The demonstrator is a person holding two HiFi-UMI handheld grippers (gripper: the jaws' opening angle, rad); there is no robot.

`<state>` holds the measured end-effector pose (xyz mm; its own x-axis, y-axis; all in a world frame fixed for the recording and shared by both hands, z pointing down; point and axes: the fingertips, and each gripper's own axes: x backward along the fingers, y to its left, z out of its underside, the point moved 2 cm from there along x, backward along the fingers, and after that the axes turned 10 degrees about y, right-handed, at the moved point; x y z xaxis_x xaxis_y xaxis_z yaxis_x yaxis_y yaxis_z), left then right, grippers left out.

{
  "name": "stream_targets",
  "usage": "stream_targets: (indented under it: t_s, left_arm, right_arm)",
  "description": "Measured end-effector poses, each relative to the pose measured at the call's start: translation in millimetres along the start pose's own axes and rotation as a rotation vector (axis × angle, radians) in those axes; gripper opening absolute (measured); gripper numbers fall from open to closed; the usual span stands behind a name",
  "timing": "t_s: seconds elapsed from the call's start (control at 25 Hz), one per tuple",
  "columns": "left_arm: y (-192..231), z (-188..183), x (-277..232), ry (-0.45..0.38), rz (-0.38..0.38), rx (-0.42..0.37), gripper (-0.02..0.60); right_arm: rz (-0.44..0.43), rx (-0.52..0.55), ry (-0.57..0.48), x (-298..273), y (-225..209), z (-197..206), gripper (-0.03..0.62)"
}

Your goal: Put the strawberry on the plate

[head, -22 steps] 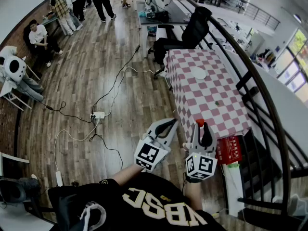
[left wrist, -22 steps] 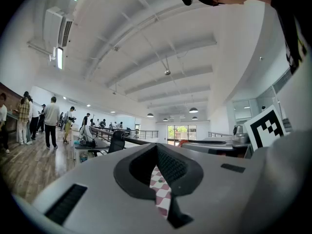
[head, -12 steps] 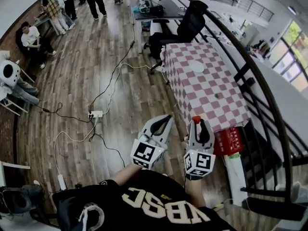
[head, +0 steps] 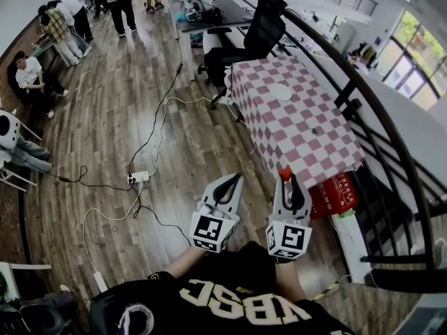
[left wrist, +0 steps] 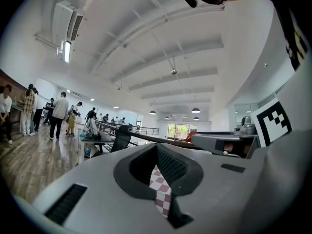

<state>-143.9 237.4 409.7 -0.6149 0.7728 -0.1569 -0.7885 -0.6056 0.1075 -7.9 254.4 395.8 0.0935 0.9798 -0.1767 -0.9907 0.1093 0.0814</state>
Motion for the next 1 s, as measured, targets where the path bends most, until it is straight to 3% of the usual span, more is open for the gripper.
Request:
stream_targets:
  t_s: [0.24,0.36,0.52,0.72,0.88,1.0]
  left_arm:
    - [-5,6,-8,0.009,0.08,0.022,0.014]
    - [-1,2,-20,-0.001,0.082,0.022,0.014]
    - [0,7,-44,0.032,0.084,0.018,0.014]
    - [8,7,-87,0.062,0.044,-0.035,0.014]
    - [15,-10,-142,0.094,0.026,-0.066,0.014]
    - [9,-30,-183,0.05,0.034,-0.101,0.014]
  right_arm:
    - [0.009,-0.012,0.056,-4,7,10,0.133]
    - [0.03,-0.006,0.036,-18,-3,2,0.133]
    - [-0.012,-0.018,0.057,-46,-13,16,0.133]
    - [-0.025,-0.106,0.088,-97,-49,41,0.133]
    - [-0.046,-0.134,0.021,-142,-83,23,0.133]
    - [-0.045,-0.158,-0.012,-168,-114,13,0.133]
